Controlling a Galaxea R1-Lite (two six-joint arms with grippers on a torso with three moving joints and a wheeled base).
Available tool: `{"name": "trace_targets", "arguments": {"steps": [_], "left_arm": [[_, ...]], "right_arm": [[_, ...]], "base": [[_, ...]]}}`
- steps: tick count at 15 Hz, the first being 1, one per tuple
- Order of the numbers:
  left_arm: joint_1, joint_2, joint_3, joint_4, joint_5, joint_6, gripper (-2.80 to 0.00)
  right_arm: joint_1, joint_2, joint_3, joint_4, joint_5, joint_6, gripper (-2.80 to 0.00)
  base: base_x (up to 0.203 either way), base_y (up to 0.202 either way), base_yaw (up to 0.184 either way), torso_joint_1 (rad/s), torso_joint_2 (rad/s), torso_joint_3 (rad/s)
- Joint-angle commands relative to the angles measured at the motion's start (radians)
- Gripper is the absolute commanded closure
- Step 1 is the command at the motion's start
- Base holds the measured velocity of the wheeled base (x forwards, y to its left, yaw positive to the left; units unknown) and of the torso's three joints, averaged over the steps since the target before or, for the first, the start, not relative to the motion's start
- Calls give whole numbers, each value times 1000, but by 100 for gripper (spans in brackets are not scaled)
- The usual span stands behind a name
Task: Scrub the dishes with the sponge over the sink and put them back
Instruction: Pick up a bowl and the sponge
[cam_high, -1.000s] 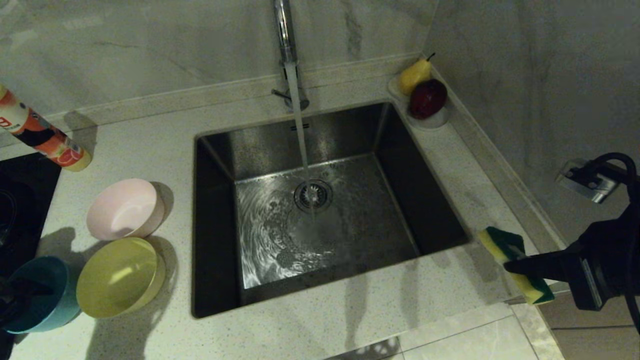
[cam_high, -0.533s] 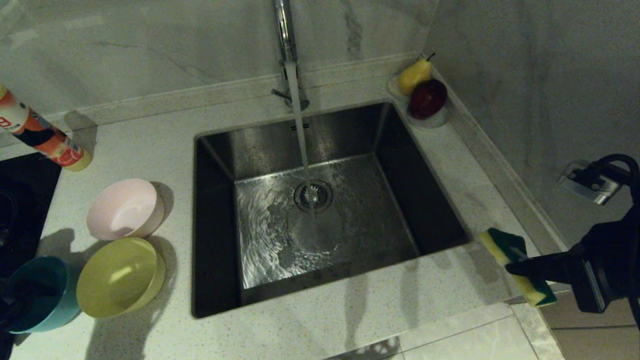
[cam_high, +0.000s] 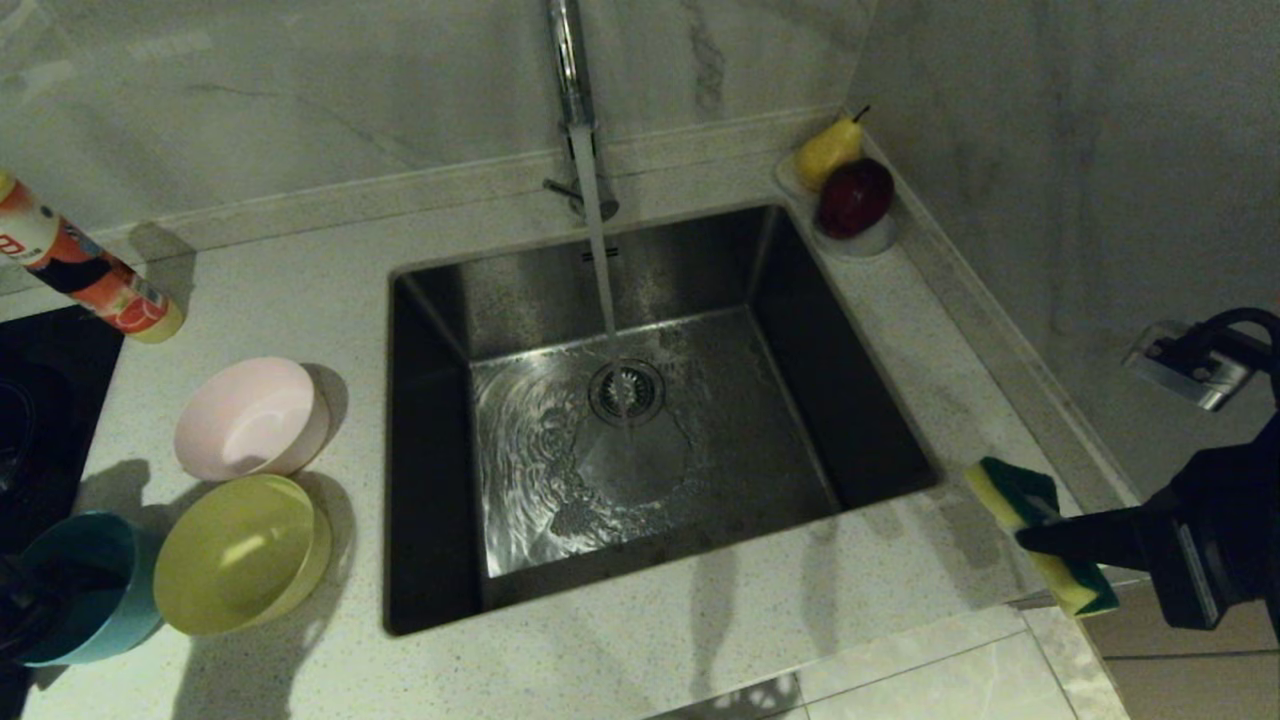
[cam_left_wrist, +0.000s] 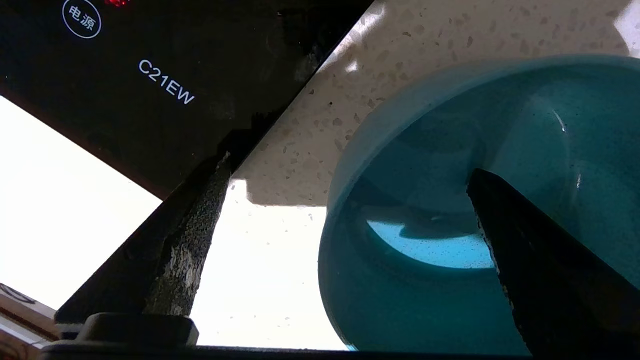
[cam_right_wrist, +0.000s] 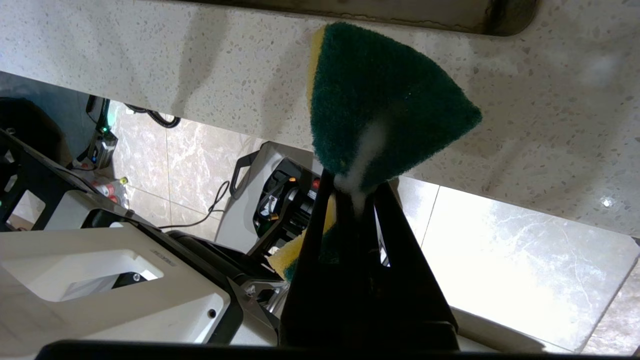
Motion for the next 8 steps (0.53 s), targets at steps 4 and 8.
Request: {"name": "trace_targets", "arguments": {"steps": [4, 8], "left_arm": [[1, 4, -13, 1, 1, -1, -280], [1, 2, -26, 3, -4, -9, 0]], "right_arm": [[0, -5, 4, 1, 2, 0, 0], [-1, -5, 7, 1, 3, 2, 0]], "base": [[0, 0, 0, 0, 0, 0], [0, 0, 0, 0, 0, 0]]}}
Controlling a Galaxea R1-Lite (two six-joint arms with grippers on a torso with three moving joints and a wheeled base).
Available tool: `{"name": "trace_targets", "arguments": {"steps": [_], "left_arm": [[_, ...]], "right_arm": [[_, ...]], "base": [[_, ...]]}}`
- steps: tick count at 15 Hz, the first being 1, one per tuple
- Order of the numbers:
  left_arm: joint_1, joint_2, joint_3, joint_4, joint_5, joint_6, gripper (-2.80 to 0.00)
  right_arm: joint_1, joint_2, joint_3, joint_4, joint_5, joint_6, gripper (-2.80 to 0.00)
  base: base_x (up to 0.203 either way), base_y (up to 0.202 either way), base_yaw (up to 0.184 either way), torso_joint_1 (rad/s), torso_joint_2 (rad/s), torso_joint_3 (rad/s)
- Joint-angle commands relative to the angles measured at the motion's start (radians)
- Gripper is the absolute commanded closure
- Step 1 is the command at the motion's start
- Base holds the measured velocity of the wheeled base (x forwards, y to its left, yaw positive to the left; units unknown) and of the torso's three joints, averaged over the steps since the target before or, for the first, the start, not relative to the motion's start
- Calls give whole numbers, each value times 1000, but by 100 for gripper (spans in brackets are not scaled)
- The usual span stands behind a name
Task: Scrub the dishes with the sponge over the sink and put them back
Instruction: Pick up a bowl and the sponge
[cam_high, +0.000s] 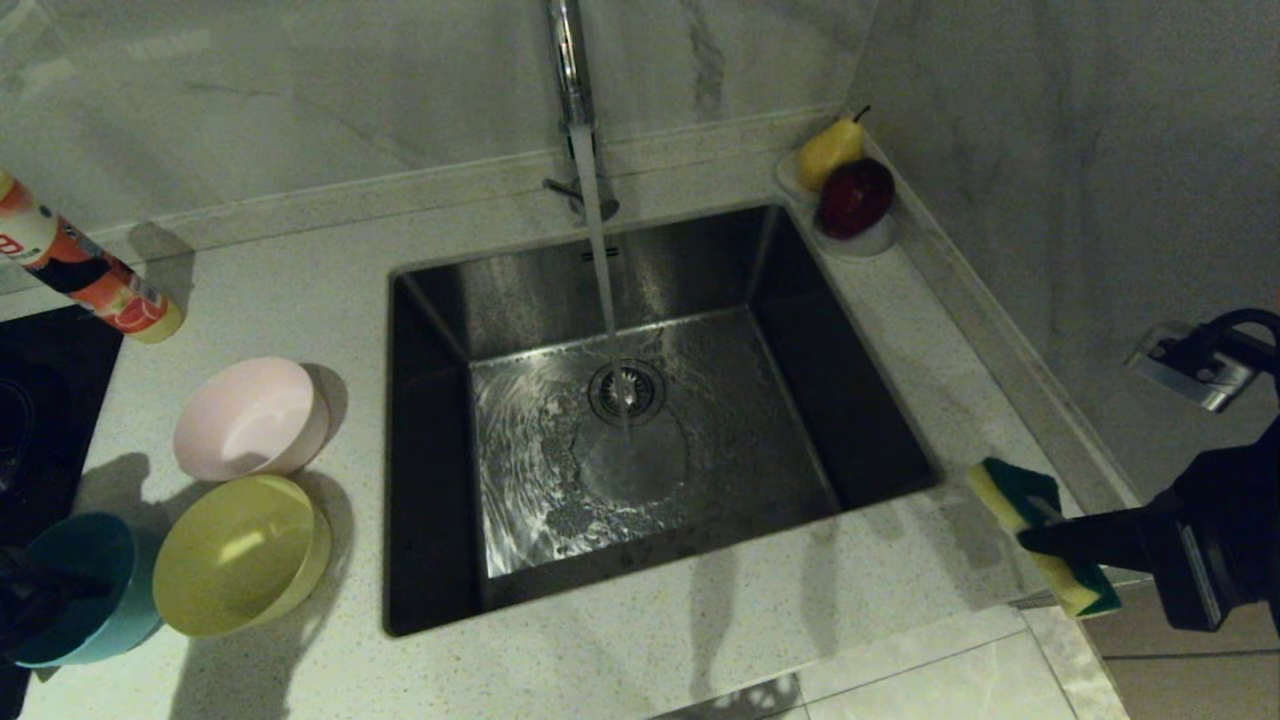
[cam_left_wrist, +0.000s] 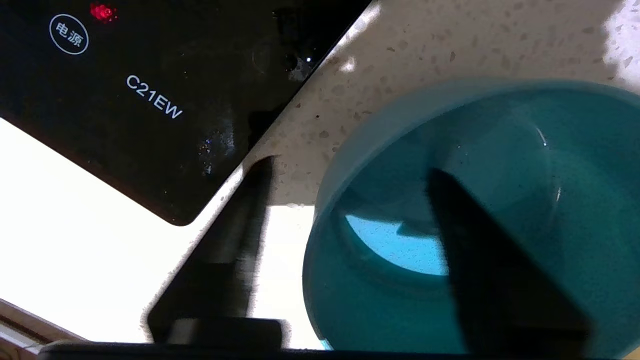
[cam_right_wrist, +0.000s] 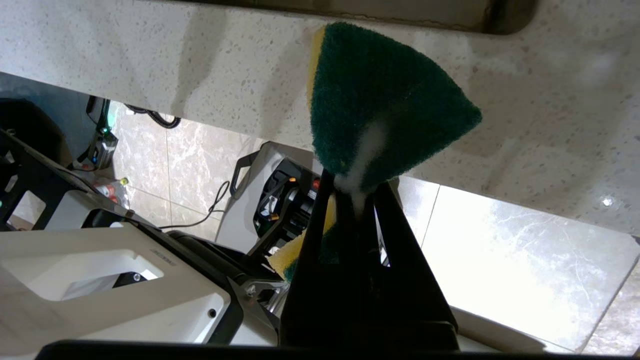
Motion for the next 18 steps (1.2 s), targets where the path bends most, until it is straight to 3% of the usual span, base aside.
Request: {"name": "trace_targets", "arguments": {"steps": [1, 12, 18], "left_arm": [[1, -2, -3, -1, -1, -2, 0], [41, -89, -28, 1, 51, -3, 0], [133, -137, -184, 13, 69, 1, 0]], "right_arm": [[0, -2, 2, 3, 3, 1, 0], [1, -36, 2, 10, 2, 2, 0], [1, -39, -4, 21, 3, 2, 0]], "base": [[0, 0, 0, 0, 0, 0], [0, 0, 0, 0, 0, 0], [0, 0, 0, 0, 0, 0]]}}
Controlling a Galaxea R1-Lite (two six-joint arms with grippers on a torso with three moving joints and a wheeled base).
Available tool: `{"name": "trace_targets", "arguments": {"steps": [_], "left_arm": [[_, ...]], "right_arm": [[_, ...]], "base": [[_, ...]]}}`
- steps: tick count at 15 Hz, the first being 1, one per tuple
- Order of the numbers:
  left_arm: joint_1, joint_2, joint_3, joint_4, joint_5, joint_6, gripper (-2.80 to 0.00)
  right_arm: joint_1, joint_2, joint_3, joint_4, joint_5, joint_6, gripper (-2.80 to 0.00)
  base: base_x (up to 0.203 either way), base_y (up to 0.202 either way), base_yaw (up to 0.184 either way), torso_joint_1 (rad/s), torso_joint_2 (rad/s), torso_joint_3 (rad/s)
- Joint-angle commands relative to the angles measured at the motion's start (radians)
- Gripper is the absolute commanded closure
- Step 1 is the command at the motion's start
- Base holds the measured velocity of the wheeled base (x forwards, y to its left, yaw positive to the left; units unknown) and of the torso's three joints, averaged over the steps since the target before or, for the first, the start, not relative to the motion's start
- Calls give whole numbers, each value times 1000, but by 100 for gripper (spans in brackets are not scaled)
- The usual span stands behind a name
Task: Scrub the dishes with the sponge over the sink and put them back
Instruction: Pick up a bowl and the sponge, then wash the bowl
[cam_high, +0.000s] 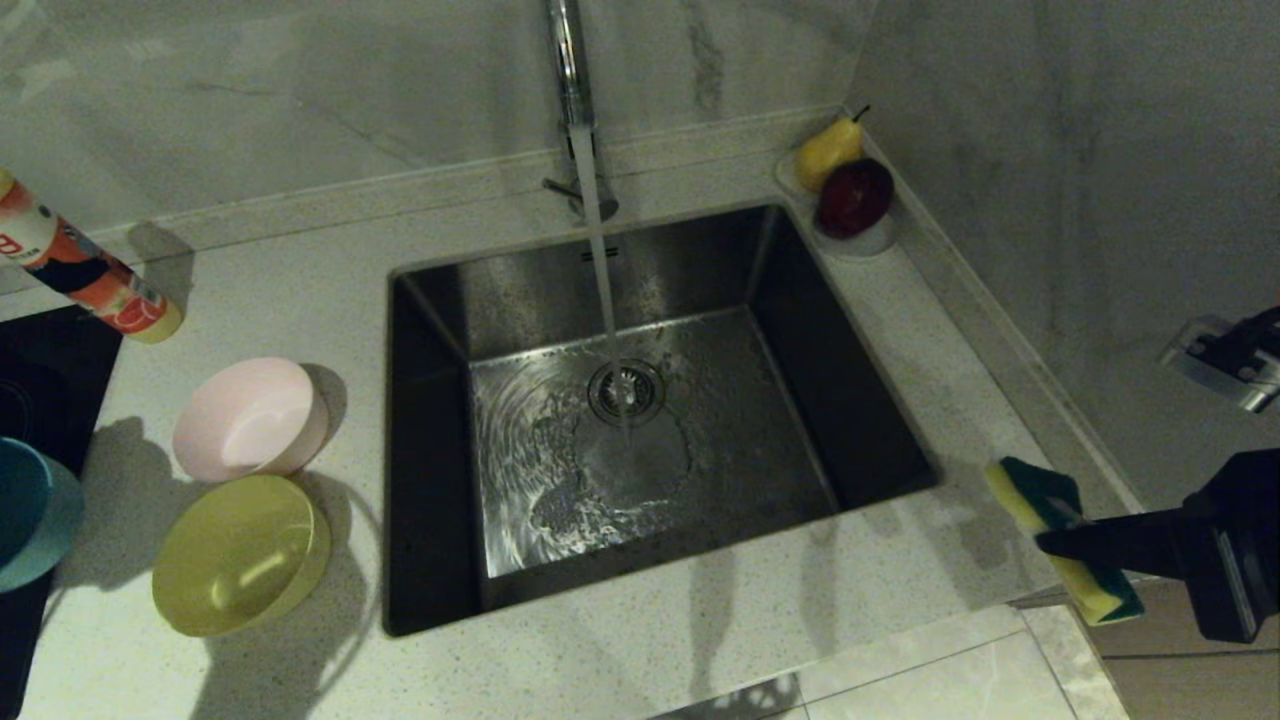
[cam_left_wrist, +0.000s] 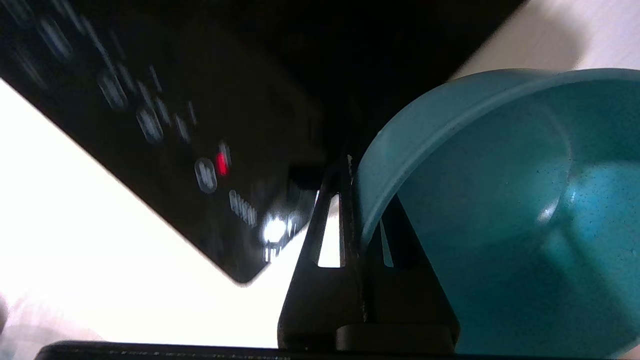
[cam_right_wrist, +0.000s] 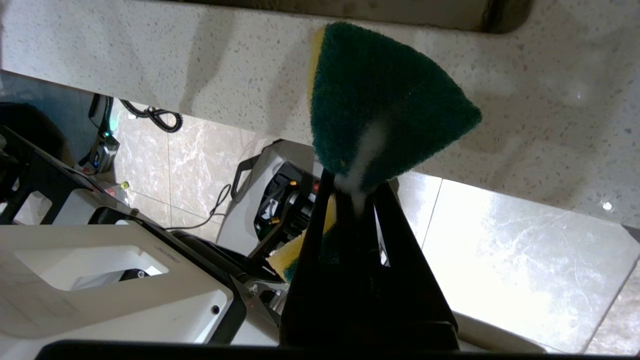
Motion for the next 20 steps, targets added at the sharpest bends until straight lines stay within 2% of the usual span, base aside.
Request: {"name": "trace_targets", "arguments": {"steps": [1, 4, 5, 8, 10, 11, 14, 16, 18, 20], "left_arm": [[21, -62, -66, 1, -2, -9, 0], [14, -147, -160, 25, -10, -27, 0], [-16, -162, -211, 60, -14, -40, 0], [-227, -163, -405, 216, -16, -92, 0], [-412, -140, -489, 290, 13, -125, 0], [-505, -123, -521, 309, 52, -136, 0], [-787, -26, -602, 334, 268, -175, 0], [-967, 57, -634, 341, 353, -221, 0], [-1101, 168, -668, 343, 425, -267, 0], [-1196, 268, -706, 343, 468, -304, 0]], "right_arm": [[0, -1, -1, 1, 3, 0, 0], [0, -3, -1, 1, 3, 0, 0], [0, -2, -1, 1, 3, 0, 0], [0, 8, -6, -2, 5, 0, 0], [0, 19, -7, -6, 6, 0, 0], [0, 20, -9, -6, 6, -1, 0], [2, 20, -9, -7, 8, 0, 0], [1, 12, -8, -4, 6, 1, 0], [0, 4, -7, -1, 6, 0, 0], [0, -3, -9, -1, 6, 0, 0]], "base": [[0, 0, 0, 0, 0, 0], [0, 0, 0, 0, 0, 0], [0, 0, 0, 0, 0, 0], [0, 0, 0, 0, 0, 0], [0, 0, 0, 0, 0, 0], [0, 0, 0, 0, 0, 0], [0, 0, 0, 0, 0, 0], [0, 0, 0, 0, 0, 0], [0, 0, 0, 0, 0, 0], [0, 0, 0, 0, 0, 0]]}}
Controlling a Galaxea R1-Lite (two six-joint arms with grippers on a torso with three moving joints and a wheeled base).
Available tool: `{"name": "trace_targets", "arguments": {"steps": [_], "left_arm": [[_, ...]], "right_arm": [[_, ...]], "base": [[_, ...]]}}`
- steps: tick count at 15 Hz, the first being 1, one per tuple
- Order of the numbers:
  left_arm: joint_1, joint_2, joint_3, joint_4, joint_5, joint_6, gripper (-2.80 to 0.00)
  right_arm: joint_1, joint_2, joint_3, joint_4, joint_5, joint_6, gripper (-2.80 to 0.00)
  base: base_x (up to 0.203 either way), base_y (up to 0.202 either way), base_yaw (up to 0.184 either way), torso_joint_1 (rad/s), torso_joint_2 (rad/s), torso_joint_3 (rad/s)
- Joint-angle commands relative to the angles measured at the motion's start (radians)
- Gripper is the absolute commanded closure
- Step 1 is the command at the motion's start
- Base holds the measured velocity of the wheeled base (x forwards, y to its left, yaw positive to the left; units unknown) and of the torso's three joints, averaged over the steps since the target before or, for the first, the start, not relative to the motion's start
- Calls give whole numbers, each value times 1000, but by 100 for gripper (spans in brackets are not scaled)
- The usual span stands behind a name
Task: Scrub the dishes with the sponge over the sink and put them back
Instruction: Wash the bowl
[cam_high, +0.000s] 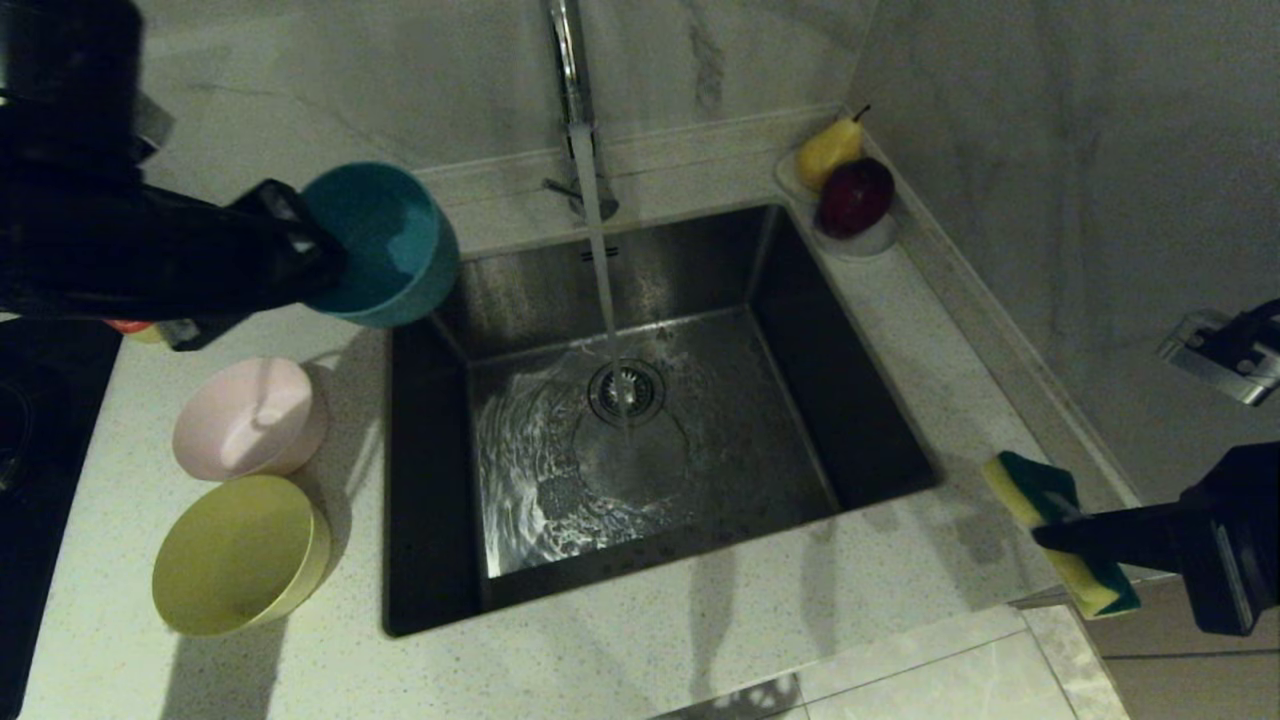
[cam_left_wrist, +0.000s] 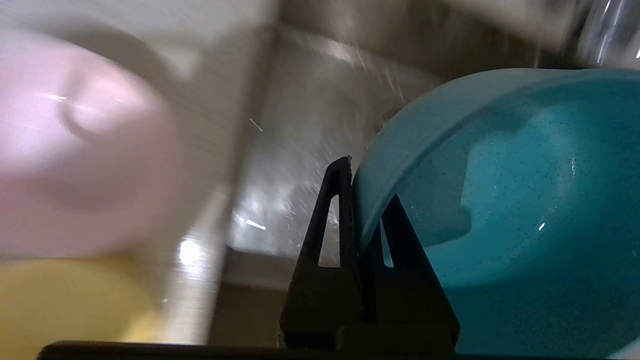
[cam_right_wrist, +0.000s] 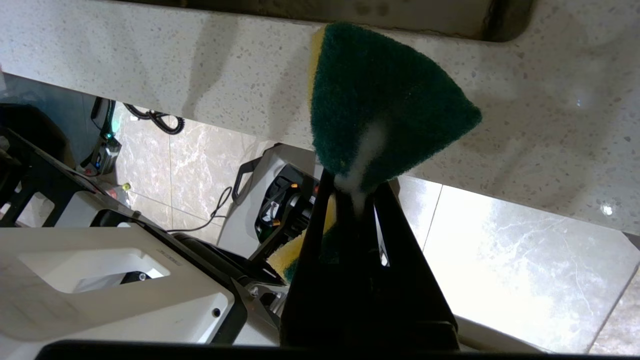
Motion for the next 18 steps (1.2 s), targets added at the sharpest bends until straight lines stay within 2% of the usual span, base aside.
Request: {"name": "trace_targets", "arguments": {"steps": [1, 4, 9, 12, 18], "left_arm": [[-114, 180, -60, 3, 26, -40, 0], [-191, 325, -174, 11, 66, -109, 0], [-218, 475, -307, 12, 79, -119, 0], [-219, 519, -330, 5, 78, -122, 0], [-219, 477, -318, 15, 78, -123, 0]], "right_arm": [[1, -9, -1, 1, 3, 0, 0], [1, 0, 11, 0, 8, -1, 0], [2, 0, 8, -2, 10, -4, 0], [2, 2, 4, -4, 11, -4, 0], [36, -3, -1, -4, 11, 2, 0]], "base": [[0, 0, 0, 0, 0, 0], [0, 0, 0, 0, 0, 0], [0, 0, 0, 0, 0, 0], [0, 0, 0, 0, 0, 0], [0, 0, 0, 0, 0, 0]]}}
